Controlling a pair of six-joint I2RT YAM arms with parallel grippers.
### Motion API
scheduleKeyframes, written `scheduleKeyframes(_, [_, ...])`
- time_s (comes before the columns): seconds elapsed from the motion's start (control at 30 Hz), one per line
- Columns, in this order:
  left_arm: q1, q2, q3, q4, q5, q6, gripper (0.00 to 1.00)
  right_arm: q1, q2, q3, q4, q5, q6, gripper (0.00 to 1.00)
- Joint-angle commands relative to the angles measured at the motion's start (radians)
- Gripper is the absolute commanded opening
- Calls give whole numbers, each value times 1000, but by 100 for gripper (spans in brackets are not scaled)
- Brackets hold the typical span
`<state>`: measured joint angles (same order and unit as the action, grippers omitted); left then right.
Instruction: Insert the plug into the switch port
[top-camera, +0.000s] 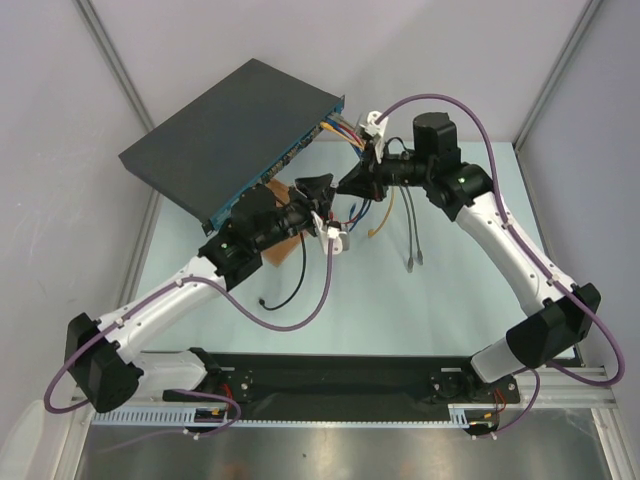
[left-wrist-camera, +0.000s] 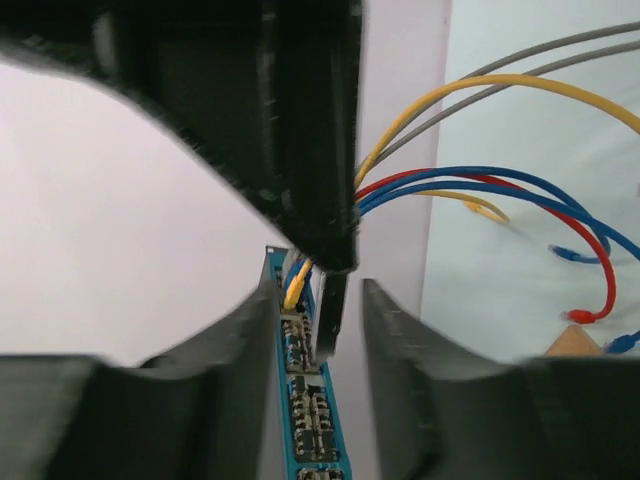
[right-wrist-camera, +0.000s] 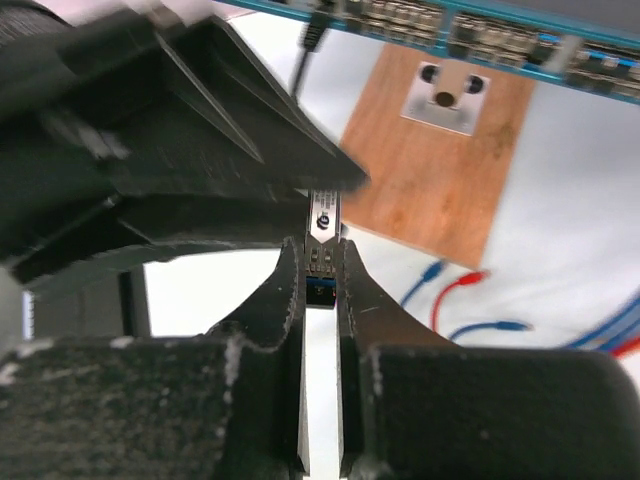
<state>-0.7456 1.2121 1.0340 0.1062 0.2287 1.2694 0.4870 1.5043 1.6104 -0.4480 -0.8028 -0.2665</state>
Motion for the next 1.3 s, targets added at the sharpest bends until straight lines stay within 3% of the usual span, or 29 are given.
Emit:
scheduleKeyframes(0.0, [6, 7, 106, 70, -69, -213, 49, -56, 19, 23, 98, -1, -17, 0])
scheduleKeyframes(0.07, [37, 21, 145, 26, -101, -310, 64, -80, 48, 46, 126, 4, -34, 0])
scheduleKeyframes(0.17, [112, 49, 315, -98, -94, -560, 71, -116, 91, 80, 184, 8, -80, 0])
scheduleKeyframes(0.2, [138, 65, 349, -138, -75, -690, 73, -129, 102, 85, 233, 8, -85, 0])
scheduleKeyframes(0.3, [241, 101, 454, -217, -23, -897, 74, -139, 149, 91, 348, 23, -89, 0])
scheduleKeyframes(0.5, [379, 162, 563, -303, 18, -1142, 76, -139, 269, 135, 525, 51, -60, 0])
scheduleKeyframes(0.83, [520, 269, 624, -450, 152, -1309, 78, -120, 390, 223, 533, 63, -149, 0])
scheduleKeyframes(1.27, [540, 337, 678, -481, 208, -1326, 78, -85, 453, 262, 509, 132, -194, 0])
